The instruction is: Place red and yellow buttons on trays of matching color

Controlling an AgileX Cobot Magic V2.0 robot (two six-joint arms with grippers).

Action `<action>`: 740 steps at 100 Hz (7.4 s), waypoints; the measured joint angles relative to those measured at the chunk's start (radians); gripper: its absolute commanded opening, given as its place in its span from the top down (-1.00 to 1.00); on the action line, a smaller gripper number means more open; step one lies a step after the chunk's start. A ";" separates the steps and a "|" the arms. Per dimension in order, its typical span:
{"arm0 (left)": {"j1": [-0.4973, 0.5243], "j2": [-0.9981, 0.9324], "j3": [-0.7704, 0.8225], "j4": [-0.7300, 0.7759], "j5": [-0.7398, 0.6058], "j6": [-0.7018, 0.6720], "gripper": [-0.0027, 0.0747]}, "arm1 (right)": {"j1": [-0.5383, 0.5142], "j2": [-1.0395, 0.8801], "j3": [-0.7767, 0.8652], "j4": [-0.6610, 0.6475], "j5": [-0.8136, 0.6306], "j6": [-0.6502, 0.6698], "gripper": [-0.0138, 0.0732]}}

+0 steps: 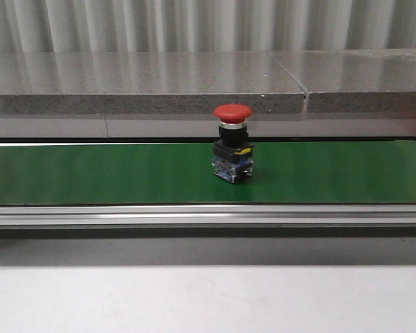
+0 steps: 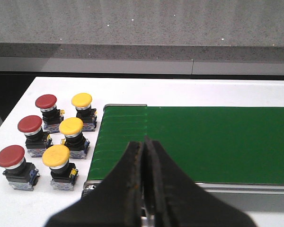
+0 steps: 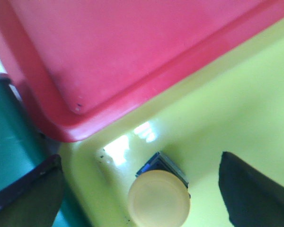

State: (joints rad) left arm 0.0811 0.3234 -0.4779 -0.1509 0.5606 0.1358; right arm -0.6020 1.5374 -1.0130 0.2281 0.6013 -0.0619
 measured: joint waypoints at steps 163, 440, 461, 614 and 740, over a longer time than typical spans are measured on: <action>0.000 0.000 0.000 0.000 0.000 0.000 0.98 | 0.852 0.049 -0.133 0.023 0.105 -0.355 -0.75; 0.000 0.000 0.000 0.000 0.000 0.000 0.98 | 0.131 0.260 -0.398 0.013 -0.015 -0.091 -0.81; 0.000 0.000 0.000 0.000 0.000 0.000 0.98 | 0.199 0.104 -0.398 0.013 0.010 -0.100 -0.81; 0.000 0.000 0.000 0.000 0.000 0.000 0.98 | 0.631 -0.919 0.360 0.017 -0.028 -0.159 0.84; 0.037 0.049 -0.048 0.103 0.002 -0.232 -0.75 | 0.631 -0.919 0.360 0.017 -0.010 -0.162 0.84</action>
State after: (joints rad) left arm 0.1180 0.3724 -0.5257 -0.0476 0.5624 -0.0964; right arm 0.0287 0.6185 -0.6528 0.2450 0.5912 -0.2238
